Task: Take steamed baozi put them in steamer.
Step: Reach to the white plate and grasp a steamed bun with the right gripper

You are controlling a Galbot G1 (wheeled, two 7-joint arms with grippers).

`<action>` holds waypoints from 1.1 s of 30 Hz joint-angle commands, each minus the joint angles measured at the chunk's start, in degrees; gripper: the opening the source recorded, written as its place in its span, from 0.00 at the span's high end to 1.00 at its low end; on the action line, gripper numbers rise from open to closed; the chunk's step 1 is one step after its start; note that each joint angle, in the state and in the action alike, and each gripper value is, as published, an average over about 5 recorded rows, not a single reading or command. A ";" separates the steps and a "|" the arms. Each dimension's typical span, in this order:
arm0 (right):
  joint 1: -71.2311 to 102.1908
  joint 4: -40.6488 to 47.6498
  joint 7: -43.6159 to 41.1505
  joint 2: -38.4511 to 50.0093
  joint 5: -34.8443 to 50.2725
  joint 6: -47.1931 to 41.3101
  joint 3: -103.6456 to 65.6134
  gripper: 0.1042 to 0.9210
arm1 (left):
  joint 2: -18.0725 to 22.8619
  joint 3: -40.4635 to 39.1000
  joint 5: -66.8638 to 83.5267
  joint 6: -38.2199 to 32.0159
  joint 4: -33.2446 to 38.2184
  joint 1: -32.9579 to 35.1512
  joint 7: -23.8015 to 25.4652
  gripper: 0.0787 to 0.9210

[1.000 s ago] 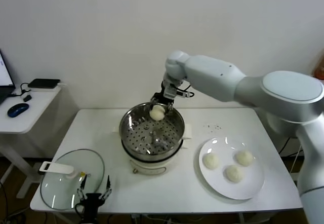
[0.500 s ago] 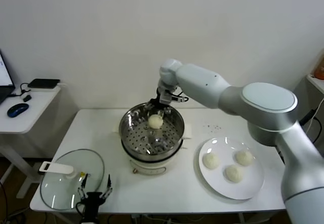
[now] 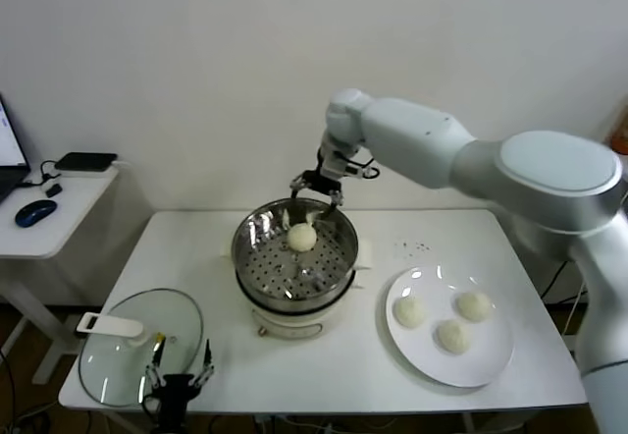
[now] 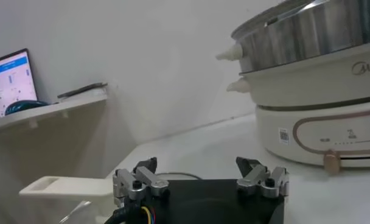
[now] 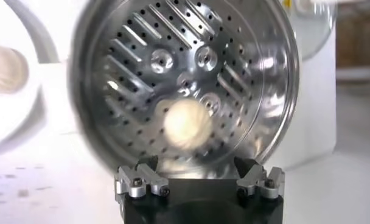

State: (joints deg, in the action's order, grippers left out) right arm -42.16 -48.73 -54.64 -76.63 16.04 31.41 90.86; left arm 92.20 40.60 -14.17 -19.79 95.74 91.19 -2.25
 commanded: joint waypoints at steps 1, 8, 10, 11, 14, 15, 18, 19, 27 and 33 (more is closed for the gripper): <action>-13.71 -20.73 3.46 16.22 27.65 -33.05 19.04 0.12 | 1.40 -0.14 0.01 0.02 -0.28 -0.01 0.07 0.12; -15.24 -37.24 8.64 25.24 40.16 -52.32 23.75 0.12 | 1.47 -0.53 -0.10 0.03 -1.34 -0.66 0.13 0.12; -14.09 -39.55 8.73 26.85 39.74 -53.66 23.90 0.12 | 1.49 -0.64 -0.18 0.01 -1.51 -0.71 0.15 0.12; -13.45 -40.29 8.48 27.48 39.13 -53.91 23.89 0.12 | 1.50 -0.66 -0.22 0.01 -1.58 -0.73 0.16 0.12; -11.94 -41.31 7.62 28.75 36.68 -54.02 23.76 0.12 | 1.52 -0.56 -0.24 0.00 -1.71 -0.76 0.14 0.12; -10.97 -41.34 7.37 29.19 35.35 -54.02 23.47 0.12 | 1.50 -0.46 -0.24 -0.04 -1.83 -0.76 0.12 0.12; -7.71 -41.42 6.96 30.48 31.42 -54.18 22.39 0.12 | 1.47 -0.14 -0.28 -0.23 -2.28 -0.76 0.05 0.12; -6.48 -41.44 6.89 30.90 30.01 -54.24 21.98 0.12 | 1.48 -0.04 -0.30 -0.31 -2.46 -0.78 0.03 0.12; 0.16 -39.14 9.71 31.09 23.52 -56.13 19.17 0.12 | 1.97 -0.16 -0.79 -0.62 -3.11 -1.06 0.00 0.12; 8.65 -35.90 14.54 30.99 20.61 -59.55 13.06 0.12 | 1.89 -0.06 -0.91 -0.77 -3.45 -1.07 -0.03 0.12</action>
State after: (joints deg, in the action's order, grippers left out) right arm -44.90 -85.52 -45.50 -47.94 41.88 -21.64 109.59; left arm 92.20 40.30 -14.90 -20.38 92.79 90.13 -2.21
